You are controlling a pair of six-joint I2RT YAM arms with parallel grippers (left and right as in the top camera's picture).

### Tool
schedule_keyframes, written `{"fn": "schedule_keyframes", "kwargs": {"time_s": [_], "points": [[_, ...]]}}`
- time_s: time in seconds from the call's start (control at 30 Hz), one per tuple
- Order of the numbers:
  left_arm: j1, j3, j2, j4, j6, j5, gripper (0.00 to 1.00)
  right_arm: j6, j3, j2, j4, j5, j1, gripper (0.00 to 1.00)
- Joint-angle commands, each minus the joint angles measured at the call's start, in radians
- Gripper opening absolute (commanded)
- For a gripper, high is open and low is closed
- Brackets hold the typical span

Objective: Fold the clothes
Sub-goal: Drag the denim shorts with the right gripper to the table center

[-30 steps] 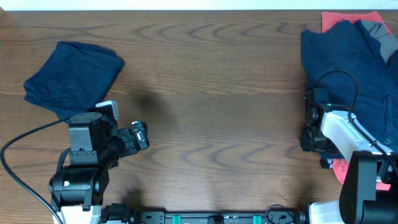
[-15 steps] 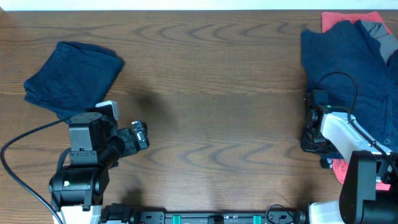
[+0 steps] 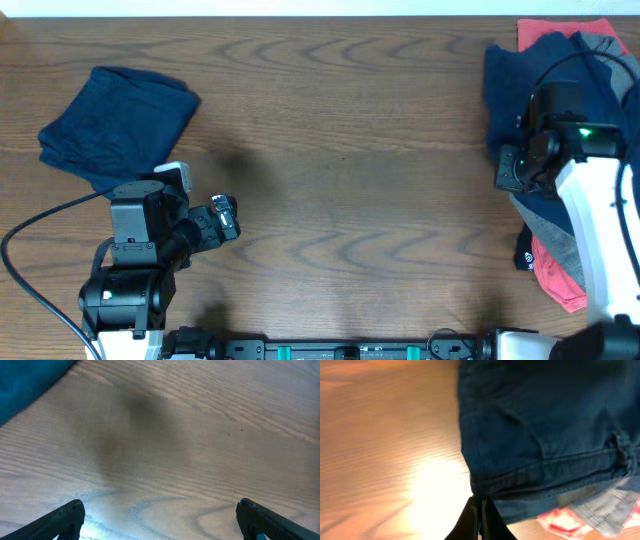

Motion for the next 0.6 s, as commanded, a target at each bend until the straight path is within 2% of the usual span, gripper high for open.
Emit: {"fn": "schedule_keyframes", "kwargs": {"time_s": [0.0,0.1,0.23,0.57], "points": [[-0.004,0.020,0.000,0.000,0.020,0.002,0.98,-0.029,0.014,-0.004,-0.071,-0.149,0.077,0.01],[-0.004,0.020,0.000,0.001,0.020,0.002,0.98,-0.059,-0.008,-0.003,-0.110,-0.251,0.172,0.01],[-0.004,0.020,0.000,0.001,0.020,0.002,0.98,-0.135,-0.040,-0.003,-0.040,-0.495,0.337,0.01],[-0.004,0.020,0.000,0.001,0.020,0.002,0.98,0.019,-0.081,0.052,0.484,-0.455,0.706,0.01]]}}
